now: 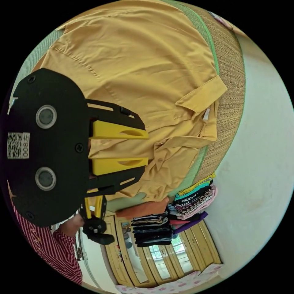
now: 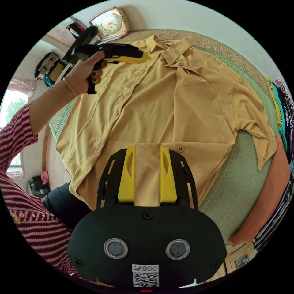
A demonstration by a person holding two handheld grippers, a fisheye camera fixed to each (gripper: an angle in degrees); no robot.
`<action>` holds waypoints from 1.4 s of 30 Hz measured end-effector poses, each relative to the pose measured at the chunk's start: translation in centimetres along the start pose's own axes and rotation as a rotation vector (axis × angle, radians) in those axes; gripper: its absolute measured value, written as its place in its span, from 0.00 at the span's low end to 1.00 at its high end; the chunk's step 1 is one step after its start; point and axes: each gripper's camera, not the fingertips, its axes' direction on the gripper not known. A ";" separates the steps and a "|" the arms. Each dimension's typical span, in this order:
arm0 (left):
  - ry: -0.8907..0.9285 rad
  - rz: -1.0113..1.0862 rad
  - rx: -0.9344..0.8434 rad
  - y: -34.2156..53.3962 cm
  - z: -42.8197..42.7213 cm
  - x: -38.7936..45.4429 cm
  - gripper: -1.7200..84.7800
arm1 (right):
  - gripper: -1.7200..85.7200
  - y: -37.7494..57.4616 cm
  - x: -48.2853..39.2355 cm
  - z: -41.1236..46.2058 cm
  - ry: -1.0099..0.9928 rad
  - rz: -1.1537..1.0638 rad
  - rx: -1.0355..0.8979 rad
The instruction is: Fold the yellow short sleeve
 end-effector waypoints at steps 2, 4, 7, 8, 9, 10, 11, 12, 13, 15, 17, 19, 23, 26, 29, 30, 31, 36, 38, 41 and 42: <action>-0.025 -0.022 -0.028 -1.9 0.6 0.2 0.12 | 0.15 0.4 0.1 -0.1 0.006 0.002 0.010; -0.053 -0.034 -0.057 -3.0 1.1 0.5 0.11 | 0.14 1.1 0.2 -0.5 0.028 0.002 0.024; -0.060 -0.064 -0.062 -4.2 1.2 0.9 0.08 | 0.10 2.5 0.5 -0.9 0.078 0.013 0.050; -0.045 -0.068 -0.063 -4.6 1.0 1.2 0.06 | 0.09 2.7 0.7 -1.0 0.086 0.019 0.055; -0.048 -0.068 -0.061 -4.8 0.9 1.3 0.06 | 0.07 3.2 1.1 -1.2 0.095 0.030 0.065; -0.058 -0.058 -0.058 -5.0 0.7 1.8 0.05 | 0.06 3.7 1.6 -1.4 0.098 0.043 0.076; -0.064 -0.047 -0.056 -5.3 0.4 2.2 0.05 | 0.05 4.0 1.8 -1.5 0.101 0.050 0.081; -0.063 -0.043 -0.055 -5.4 0.2 2.4 0.05 | 0.04 4.5 2.4 -1.8 0.097 0.058 0.091; -0.054 -0.036 -0.047 -5.7 -0.2 2.8 0.05 | 0.04 5.1 3.0 -2.1 0.078 0.065 0.100; -0.025 -0.032 -0.020 -6.0 -0.9 3.3 0.04 | 0.03 6.2 4.2 -2.7 0.047 0.077 0.109; 0.000 -0.023 -0.007 -6.5 -1.6 3.8 0.04 | 0.03 7.4 5.5 -3.6 0.002 0.089 0.123; -0.013 -0.021 -0.002 -6.9 -2.0 4.2 0.04 | 0.02 9.2 7.4 -5.0 -0.079 0.099 0.147; 0.015 -0.021 0.026 -7.8 -2.8 4.9 0.04 | 0.02 12.4 11.1 -8.1 -0.276 0.122 0.239; 0.007 -0.015 0.030 -8.3 -3.0 5.4 0.04 | 0.02 15.2 14.2 -10.7 -0.439 0.123 0.323; 0.017 -0.006 0.039 -8.7 -3.4 5.7 0.04 | 0.02 17.9 17.0 -13.5 -0.619 0.088 0.398; 0.018 -0.006 0.042 -8.8 -3.5 5.8 0.04 | 0.02 19.0 18.1 -14.7 -0.717 0.071 0.441; 0.019 -0.004 0.050 -8.9 -3.8 5.8 0.04 | 0.02 20.2 19.1 -15.9 -0.818 0.051 0.505; -0.013 -0.013 0.063 -9.4 -4.0 5.5 0.04 | 0.02 22.7 20.3 -19.7 -1.059 -0.055 0.605; -0.054 -0.029 0.047 -9.6 -3.2 5.0 0.04 | 0.02 22.4 19.2 -20.4 -1.091 -0.101 0.591; -0.086 -0.057 0.013 -9.9 -1.5 4.2 0.04 | 0.02 20.7 16.6 -19.5 -1.138 -0.160 0.506; -0.096 -0.060 0.006 -10.0 -1.2 4.0 0.04 | 0.02 20.0 15.7 -18.7 -1.147 -0.171 0.473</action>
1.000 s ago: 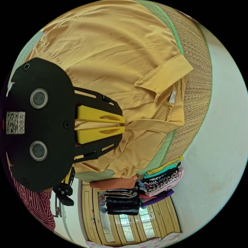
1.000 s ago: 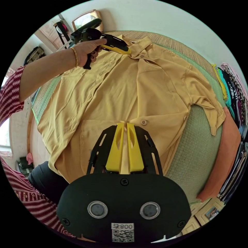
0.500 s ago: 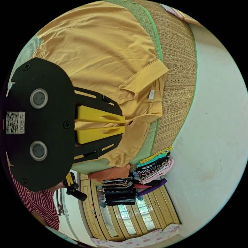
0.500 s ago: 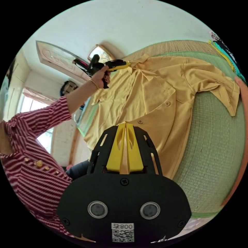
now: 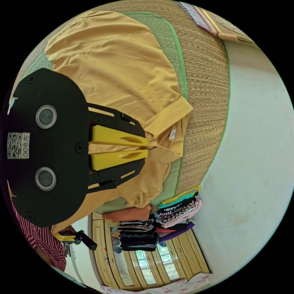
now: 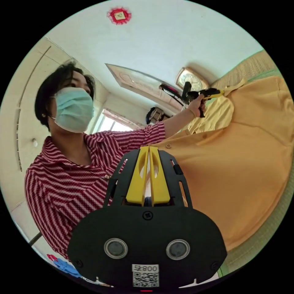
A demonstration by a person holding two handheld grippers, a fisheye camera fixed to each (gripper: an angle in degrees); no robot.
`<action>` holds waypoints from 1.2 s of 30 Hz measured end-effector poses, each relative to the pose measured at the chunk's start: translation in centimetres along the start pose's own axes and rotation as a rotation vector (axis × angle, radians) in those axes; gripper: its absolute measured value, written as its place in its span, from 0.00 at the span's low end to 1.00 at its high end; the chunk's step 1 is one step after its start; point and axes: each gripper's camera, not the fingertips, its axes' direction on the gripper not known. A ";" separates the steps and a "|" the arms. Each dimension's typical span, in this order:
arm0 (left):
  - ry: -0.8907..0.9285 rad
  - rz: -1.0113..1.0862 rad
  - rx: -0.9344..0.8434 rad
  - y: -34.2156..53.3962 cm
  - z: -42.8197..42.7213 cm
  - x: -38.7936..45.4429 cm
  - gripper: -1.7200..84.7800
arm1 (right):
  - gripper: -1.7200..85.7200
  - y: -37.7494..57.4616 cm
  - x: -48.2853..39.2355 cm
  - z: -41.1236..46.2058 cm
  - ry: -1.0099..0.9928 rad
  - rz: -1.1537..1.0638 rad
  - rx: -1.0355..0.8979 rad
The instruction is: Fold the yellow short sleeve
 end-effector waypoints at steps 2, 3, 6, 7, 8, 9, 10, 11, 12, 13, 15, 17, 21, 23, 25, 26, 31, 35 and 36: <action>-0.021 -0.012 -0.013 -0.3 1.3 -0.4 0.04 | 0.02 -0.2 1.0 1.4 -0.065 0.026 -0.017; -0.026 -0.011 -0.014 -0.4 1.5 -0.5 0.04 | 0.02 -0.4 1.3 2.2 -0.088 0.034 -0.025; -0.062 -0.002 -0.034 -0.8 3.2 -0.8 0.04 | 0.02 -1.2 1.5 3.9 -0.051 0.038 -0.074; -0.071 0.000 -0.048 -1.0 4.1 -1.1 0.04 | 0.02 -1.4 1.7 4.7 -0.035 0.044 -0.103; -0.090 0.004 -0.064 -1.2 5.0 -1.3 0.04 | 0.02 -1.5 1.9 5.1 -0.024 0.050 -0.121; -0.103 0.007 -0.073 -1.2 5.5 -1.4 0.04 | 0.02 -1.5 2.4 6.1 0.022 0.072 -0.160; -0.130 0.006 -0.094 -1.3 6.5 -1.7 0.04 | 0.02 -1.4 3.0 7.1 0.089 0.090 -0.208; -0.142 0.002 -0.103 -1.3 7.4 -2.1 0.05 | 0.02 -1.3 3.3 7.6 0.125 0.095 -0.235; -0.144 -0.001 -0.104 -1.2 7.8 -2.3 0.05 | 0.02 -1.0 4.3 8.8 0.195 0.125 -0.298; -0.144 -0.004 -0.103 -1.1 8.6 -2.7 0.05 | 0.03 -0.7 5.5 9.9 0.216 0.170 -0.348; -0.139 -0.009 -0.086 -0.8 9.4 -3.3 0.07 | 0.03 -0.1 7.3 11.0 0.158 0.216 -0.362; -0.104 -0.031 -0.062 0.0 10.1 -4.5 0.09 | 0.03 0.3 8.9 12.0 0.104 0.268 -0.365; -0.023 -0.041 -0.012 3.0 9.9 -6.2 0.12 | 0.05 0.0 9.7 12.8 0.093 0.300 -0.306; 0.122 -0.014 -0.023 6.7 10.2 -6.9 0.13 | 0.06 -0.5 9.1 12.8 0.104 0.293 -0.281; 0.246 0.019 -0.087 10.1 11.1 -6.9 0.13 | 0.08 -1.2 7.8 12.6 0.140 0.287 -0.259; 0.328 0.045 -0.142 12.6 12.0 -6.7 0.14 | 0.09 -1.3 7.5 12.5 0.151 0.285 -0.255; 0.416 0.105 -0.308 21.2 14.7 -6.4 0.17 | 0.12 -1.7 3.4 12.1 0.295 0.271 -0.239; 0.399 0.072 -0.339 24.8 17.1 -7.8 0.17 | 0.14 -1.5 0.1 13.1 0.456 0.250 -0.279; 0.391 0.071 -0.348 25.0 17.6 -8.1 0.16 | 0.14 -1.4 -0.9 13.7 0.521 0.234 -0.305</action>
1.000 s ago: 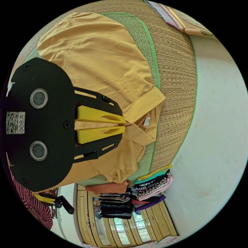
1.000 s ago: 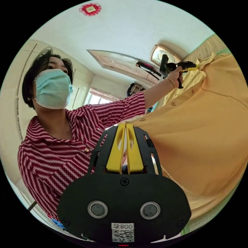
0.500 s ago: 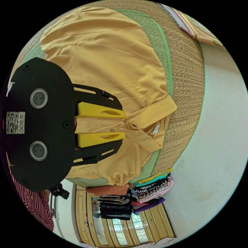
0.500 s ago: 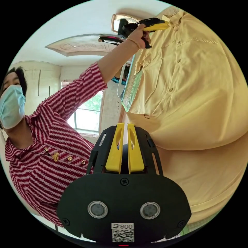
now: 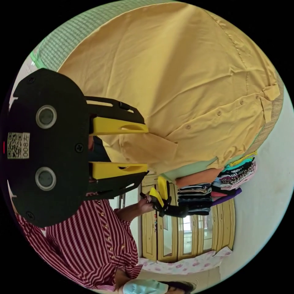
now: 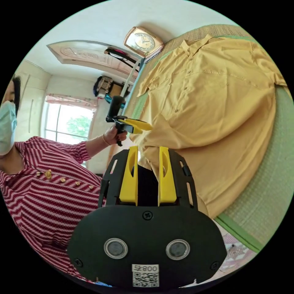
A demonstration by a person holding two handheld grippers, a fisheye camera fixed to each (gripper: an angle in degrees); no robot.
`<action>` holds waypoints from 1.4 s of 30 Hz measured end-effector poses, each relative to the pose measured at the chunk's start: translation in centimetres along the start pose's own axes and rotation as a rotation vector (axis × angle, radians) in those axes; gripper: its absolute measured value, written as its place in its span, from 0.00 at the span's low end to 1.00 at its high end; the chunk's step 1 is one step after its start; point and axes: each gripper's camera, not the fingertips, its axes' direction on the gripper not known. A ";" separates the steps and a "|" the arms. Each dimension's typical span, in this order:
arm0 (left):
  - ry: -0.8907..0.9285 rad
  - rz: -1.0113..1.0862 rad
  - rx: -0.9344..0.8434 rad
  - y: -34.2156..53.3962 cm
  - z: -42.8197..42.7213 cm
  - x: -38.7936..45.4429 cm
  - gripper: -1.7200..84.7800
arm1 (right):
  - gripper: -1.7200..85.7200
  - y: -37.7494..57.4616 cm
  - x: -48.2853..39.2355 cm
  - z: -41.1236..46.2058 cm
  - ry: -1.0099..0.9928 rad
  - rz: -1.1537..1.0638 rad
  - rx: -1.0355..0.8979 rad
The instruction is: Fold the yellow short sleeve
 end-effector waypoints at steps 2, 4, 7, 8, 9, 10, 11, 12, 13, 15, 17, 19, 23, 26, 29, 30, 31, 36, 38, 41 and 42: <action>-0.028 -0.016 -0.022 0.3 1.4 -1.4 0.12 | 0.14 0.3 -1.7 0.7 0.108 -0.020 -0.033; -0.019 -0.019 -0.020 0.5 2.2 -2.2 0.09 | 0.14 0.3 -3.5 2.5 0.216 -0.046 -0.104; 0.023 -0.025 0.016 1.3 3.1 -3.4 0.05 | 0.14 0.1 -5.7 5.1 0.264 -0.102 -0.164; 0.029 -0.025 0.028 1.6 3.5 -3.9 0.04 | 0.14 0.0 -6.1 5.6 0.285 -0.112 -0.176; 0.030 -0.028 0.032 1.8 3.7 -4.1 0.04 | 0.14 -0.2 -6.9 6.6 0.344 -0.135 -0.196; 0.035 -0.034 0.040 2.1 4.1 -4.7 0.04 | 0.13 -0.5 -7.6 7.5 0.398 -0.136 -0.211; 0.044 -0.043 0.046 2.4 4.6 -5.4 0.03 | 0.13 -0.6 -7.8 7.8 0.413 -0.137 -0.213; 0.047 -0.048 0.049 2.5 4.8 -5.7 0.03 | 0.11 -0.9 -8.4 8.3 0.428 -0.143 -0.207; 0.058 -0.057 0.058 2.8 5.3 -6.3 0.03 | 0.09 -1.2 -8.9 8.7 0.434 -0.148 -0.201; 0.077 -0.069 0.074 3.2 5.9 -7.2 0.03 | 0.06 -1.5 -9.4 8.9 0.460 -0.131 -0.201; 0.120 -0.072 0.105 3.7 6.4 -8.0 0.03 | 0.04 -1.5 -10.4 8.5 0.479 -0.139 -0.197; 0.147 -0.067 0.124 4.0 6.9 -8.4 0.03 | 0.03 -1.0 -12.3 6.8 0.521 -0.159 -0.179; 0.141 -0.080 0.069 4.7 9.4 -9.9 0.03 | 0.03 0.2 -14.2 4.1 0.532 -0.172 -0.156; 0.145 -0.119 0.039 5.4 11.3 -11.6 0.03 | 0.02 0.9 -14.1 4.2 0.504 -0.155 -0.187; 0.132 -0.141 0.033 6.3 12.3 -12.9 0.04 | 0.02 1.9 -13.2 5.6 0.526 -0.129 -0.240; 0.127 -0.146 0.032 6.4 12.4 -13.1 0.04 | 0.02 2.1 -12.6 5.9 0.515 -0.108 -0.258; 0.130 -0.154 0.029 6.8 12.7 -13.6 0.05 | 0.02 2.4 -12.0 6.0 0.502 -0.090 -0.267; 0.161 -0.150 0.071 7.6 12.9 -14.6 0.08 | 0.03 3.2 -9.6 5.1 0.476 -0.030 -0.280; 0.160 -0.129 0.124 7.3 12.8 -14.9 0.09 | 0.03 3.5 -8.8 4.5 0.475 -0.009 -0.286; 0.134 -0.106 0.146 6.3 13.3 -15.3 0.09 | 0.04 3.9 -7.5 3.0 0.431 0.024 -0.261; 0.129 -0.101 0.141 6.0 13.6 -15.3 0.09 | 0.04 4.1 -6.9 2.5 0.405 0.044 -0.254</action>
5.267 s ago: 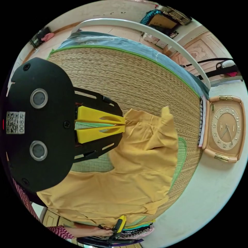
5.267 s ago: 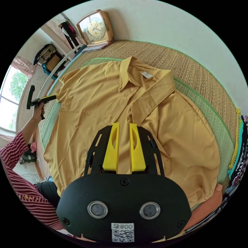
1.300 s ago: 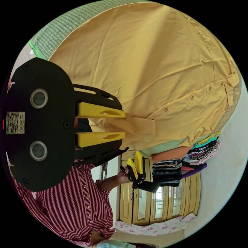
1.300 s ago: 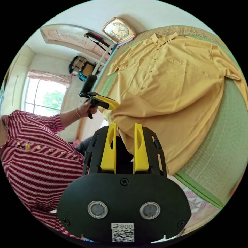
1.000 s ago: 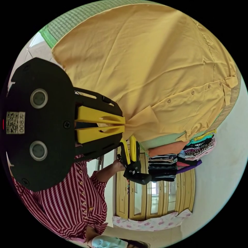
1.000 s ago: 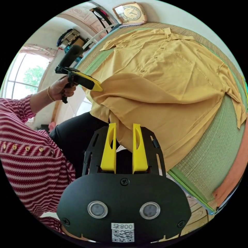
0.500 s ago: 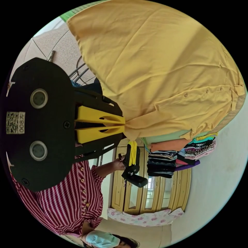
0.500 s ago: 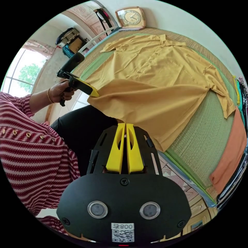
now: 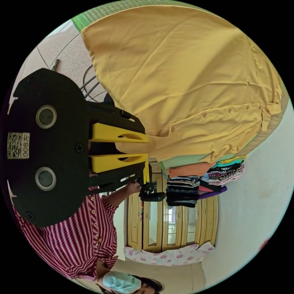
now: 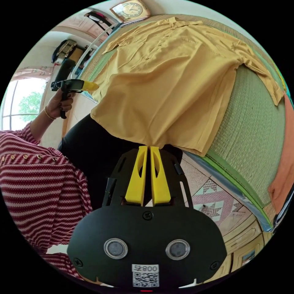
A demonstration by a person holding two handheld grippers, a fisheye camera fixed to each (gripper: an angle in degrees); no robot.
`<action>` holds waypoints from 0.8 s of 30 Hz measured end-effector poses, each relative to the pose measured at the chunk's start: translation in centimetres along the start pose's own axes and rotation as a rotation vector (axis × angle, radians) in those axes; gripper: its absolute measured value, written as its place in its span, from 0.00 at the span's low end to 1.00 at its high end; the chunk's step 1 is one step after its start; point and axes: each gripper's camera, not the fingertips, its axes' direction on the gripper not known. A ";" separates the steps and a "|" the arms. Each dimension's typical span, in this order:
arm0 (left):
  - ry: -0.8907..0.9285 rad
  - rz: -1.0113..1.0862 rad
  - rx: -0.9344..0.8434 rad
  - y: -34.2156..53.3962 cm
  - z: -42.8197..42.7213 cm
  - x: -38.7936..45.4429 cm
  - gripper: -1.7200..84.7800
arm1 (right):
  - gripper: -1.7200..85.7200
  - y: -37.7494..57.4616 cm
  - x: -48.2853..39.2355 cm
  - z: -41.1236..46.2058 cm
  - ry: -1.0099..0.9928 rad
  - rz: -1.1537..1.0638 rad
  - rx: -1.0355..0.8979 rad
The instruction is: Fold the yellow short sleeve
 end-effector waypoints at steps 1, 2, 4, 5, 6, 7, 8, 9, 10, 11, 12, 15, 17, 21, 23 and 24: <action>-0.028 0.008 -0.033 -0.4 0.8 -0.2 0.09 | 0.04 0.3 0.8 -0.1 -0.029 0.018 0.003; -0.083 0.003 -0.075 -0.6 1.7 -0.6 0.09 | 0.04 0.5 1.2 -0.1 -0.044 0.027 0.006; -0.112 -0.006 -0.121 -0.6 2.7 -1.1 0.09 | 0.05 1.5 2.5 -0.7 -0.079 0.060 0.025; -0.100 -0.013 -0.122 -0.5 3.0 -1.3 0.09 | 0.05 1.9 2.8 -1.0 -0.077 0.070 0.029; -0.094 -0.015 -0.113 -0.4 3.0 -1.4 0.09 | 0.05 2.6 3.3 -1.6 -0.073 0.089 0.045; -0.083 -0.018 -0.098 -0.2 2.9 -1.4 0.09 | 0.05 3.3 4.0 -2.6 -0.079 0.109 0.080; -0.079 -0.016 -0.088 -0.1 2.9 -1.4 0.09 | 0.05 3.6 4.4 -3.1 -0.084 0.119 0.103; -0.080 -0.014 -0.086 -0.1 2.9 -1.3 0.09 | 0.05 4.1 5.2 -4.2 -0.085 0.140 0.145; -0.086 -0.008 -0.087 0.0 3.0 -1.2 0.09 | 0.05 4.3 6.1 -5.0 -0.073 0.160 0.184; -0.094 -0.005 -0.093 0.0 3.2 -1.1 0.09 | 0.05 4.3 6.5 -5.3 -0.064 0.168 0.200; -0.097 -0.004 -0.099 0.0 3.4 -1.0 0.09 | 0.05 3.9 7.3 -5.6 -0.048 0.184 0.221; -0.119 -0.005 -0.115 0.2 4.1 -0.9 0.09 | 0.04 2.3 8.9 -4.4 0.049 0.195 0.199; -0.132 -0.008 -0.110 0.5 4.4 -0.8 0.08 | 0.03 1.7 9.9 -2.7 0.140 0.212 0.133; -0.131 -0.018 -0.093 1.1 4.6 -0.4 0.07 | 0.02 4.7 13.3 -3.0 0.146 0.299 0.179; -0.130 -0.025 -0.089 1.5 4.7 0.0 0.07 | 0.02 6.6 14.7 -3.2 0.164 0.344 0.196; -0.127 -0.029 -0.086 1.7 4.7 0.1 0.07 | 0.02 7.7 15.7 -3.2 0.127 0.364 0.211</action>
